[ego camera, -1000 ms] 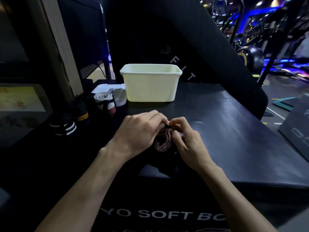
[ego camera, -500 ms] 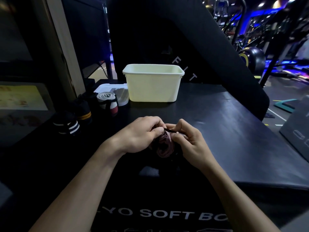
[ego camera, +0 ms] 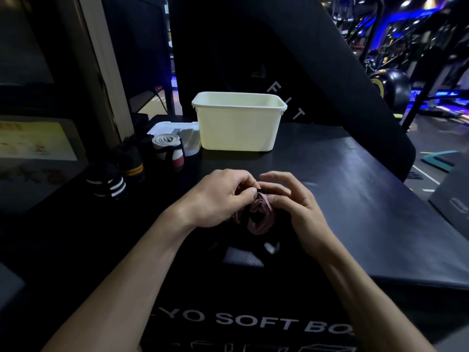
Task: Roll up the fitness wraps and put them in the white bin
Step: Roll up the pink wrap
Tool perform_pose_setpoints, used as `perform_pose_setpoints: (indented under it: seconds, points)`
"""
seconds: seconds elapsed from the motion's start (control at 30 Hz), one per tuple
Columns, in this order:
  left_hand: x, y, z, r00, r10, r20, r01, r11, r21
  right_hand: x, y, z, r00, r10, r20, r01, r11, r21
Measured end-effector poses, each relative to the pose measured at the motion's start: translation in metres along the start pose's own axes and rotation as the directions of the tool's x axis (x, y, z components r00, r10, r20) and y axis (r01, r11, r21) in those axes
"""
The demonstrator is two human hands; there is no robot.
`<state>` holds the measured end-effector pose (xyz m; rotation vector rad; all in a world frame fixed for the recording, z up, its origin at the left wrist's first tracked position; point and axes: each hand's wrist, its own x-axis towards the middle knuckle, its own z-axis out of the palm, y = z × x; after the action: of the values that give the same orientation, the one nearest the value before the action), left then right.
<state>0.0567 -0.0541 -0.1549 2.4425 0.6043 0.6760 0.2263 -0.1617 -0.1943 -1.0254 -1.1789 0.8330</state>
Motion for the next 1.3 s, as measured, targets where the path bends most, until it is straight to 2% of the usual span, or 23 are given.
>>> perform_pose_setpoints:
  seconds: [0.23, 0.53, 0.67, 0.77, 0.9, 0.97, 1.03, 1.1, 1.2, 1.3]
  points:
    - [0.003, -0.004, 0.001, 0.998, -0.018, -0.053, 0.013, 0.996, -0.090, 0.001, 0.004, -0.006, 0.997, -0.039, 0.059, 0.036, 0.998, 0.059]
    - [0.001, -0.005, 0.002, 0.985, -0.005, -0.173, 0.005, 1.000, -0.004, 0.001, 0.006, 0.001, 0.992, -0.124, 0.025, 0.126, 0.953, -0.276]
    - [-0.001, -0.001, 0.002, 0.982, 0.030, -0.185, -0.019, 0.998, 0.062, 0.002, 0.009, -0.001, 0.992, -0.124, -0.011, 0.117, 0.960, -0.253]
    - [-0.004, 0.008, 0.004, 0.974, -0.043, -0.223, 0.071, 0.991, 0.116, 0.002, 0.010, -0.002, 0.992, -0.123, -0.014, 0.116, 0.963, -0.242]
    - [-0.006, 0.023, 0.007, 0.937, -0.233, -0.260, 0.292, 0.932, 0.215, 0.001, 0.010, -0.003, 0.990, -0.142, 0.003, 0.137, 0.952, -0.273]
    - [-0.008, 0.028, 0.009, 0.932, -0.234, -0.276, 0.308, 0.914, 0.265, 0.002, 0.010, -0.003, 0.989, -0.149, 0.016, 0.147, 0.949, -0.278]
    - [-0.011, 0.027, 0.013, 0.942, -0.151, -0.299, 0.245, 0.920, 0.307, 0.001, 0.009, -0.003, 0.989, -0.144, 0.023, 0.145, 0.953, -0.267]
    - [-0.011, 0.018, 0.011, 0.960, -0.085, -0.266, 0.158, 0.951, 0.265, 0.003, 0.009, -0.003, 0.989, -0.144, 0.023, 0.145, 0.957, -0.250]
    - [-0.009, -0.004, 0.004, 0.979, -0.069, -0.193, 0.077, 0.996, 0.034, 0.006, 0.010, -0.002, 0.989, -0.149, 0.023, 0.150, 0.957, -0.250]
    - [-0.007, -0.016, 0.006, 0.985, -0.087, -0.152, 0.062, 0.986, -0.157, 0.007, 0.009, -0.001, 0.988, -0.152, 0.028, 0.154, 0.954, -0.257]
